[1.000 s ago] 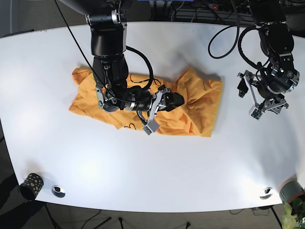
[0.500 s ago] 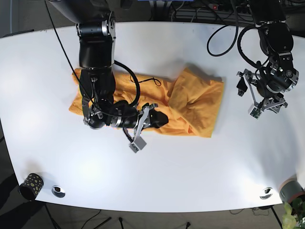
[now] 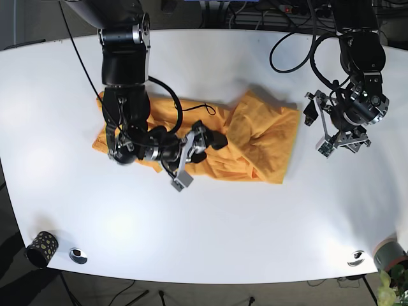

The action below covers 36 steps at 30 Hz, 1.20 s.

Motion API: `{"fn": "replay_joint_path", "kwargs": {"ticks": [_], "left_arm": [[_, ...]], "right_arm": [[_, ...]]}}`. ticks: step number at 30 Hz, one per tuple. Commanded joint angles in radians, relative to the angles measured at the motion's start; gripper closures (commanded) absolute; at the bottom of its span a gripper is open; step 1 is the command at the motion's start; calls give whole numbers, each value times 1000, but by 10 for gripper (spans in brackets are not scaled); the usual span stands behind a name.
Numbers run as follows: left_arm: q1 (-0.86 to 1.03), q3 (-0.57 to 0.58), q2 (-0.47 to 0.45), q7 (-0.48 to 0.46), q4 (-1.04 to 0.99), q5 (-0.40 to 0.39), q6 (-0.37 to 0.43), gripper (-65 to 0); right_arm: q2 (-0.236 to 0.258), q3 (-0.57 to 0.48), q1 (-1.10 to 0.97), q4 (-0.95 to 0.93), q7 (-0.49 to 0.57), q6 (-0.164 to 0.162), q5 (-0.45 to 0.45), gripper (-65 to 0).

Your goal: Fold the T-shirt properly

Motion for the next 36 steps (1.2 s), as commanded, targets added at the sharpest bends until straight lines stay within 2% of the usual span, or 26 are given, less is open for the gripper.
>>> {"fn": "replay_joint_path", "kwargs": {"ticks": [1, 3, 5, 8, 13, 16, 17, 19, 24, 25, 29, 33, 36], "left_arm": [[-13, -5, -12, -18, 20, -4, 1, -469], [-13, -5, -15, -18, 20, -4, 1, -469], [-13, -5, -15, -18, 16, -4, 1, -469], [-11, -5, -15, -18, 15, -4, 1, -469], [-5, -5, -13, -18, 15, -3, 1, -469], [7, -3, -12, -19, 15, -3, 1, -469], [9, -2, -12, -19, 15, -3, 1, -469], [10, -2, -12, -19, 15, -3, 1, -469], [24, -5, -12, -19, 16, -3, 1, -469], [27, -5, -13, -19, 18, -3, 1, -469], [29, -5, -15, -19, 20, -3, 1, -469], [30, -6, -16, -19, 15, -3, 1, -469], [32, -6, -16, -19, 13, -3, 1, -469]], "right_arm": [[-9, 1, 9, 32, 16, 6, 26, -495], [-16, 1, -10, 32, 16, 6, 27, -495], [-47, 7, -27, 29, 16, 6, 27, -495], [-58, 8, -42, 29, 22, 6, 23, -495], [-81, 2, -47, 25, 108, 6, 23, -495], [-91, 1, -45, 11, 123, 6, 23, -493], [-102, 1, -40, -3, 126, 6, 21, -477], [-110, 1, -36, -31, 146, 6, 21, -406], [-108, -1, -16, -137, 227, 6, 19, -78], [-107, -1, -13, -152, 234, 6, 19, -54], [-88, -1, -8, -176, 243, 6, 19, -51], [-79, -1, -10, -69, 227, 6, 24, -27], [-78, 7, 7, 0, 171, 6, 23, -17]]}}
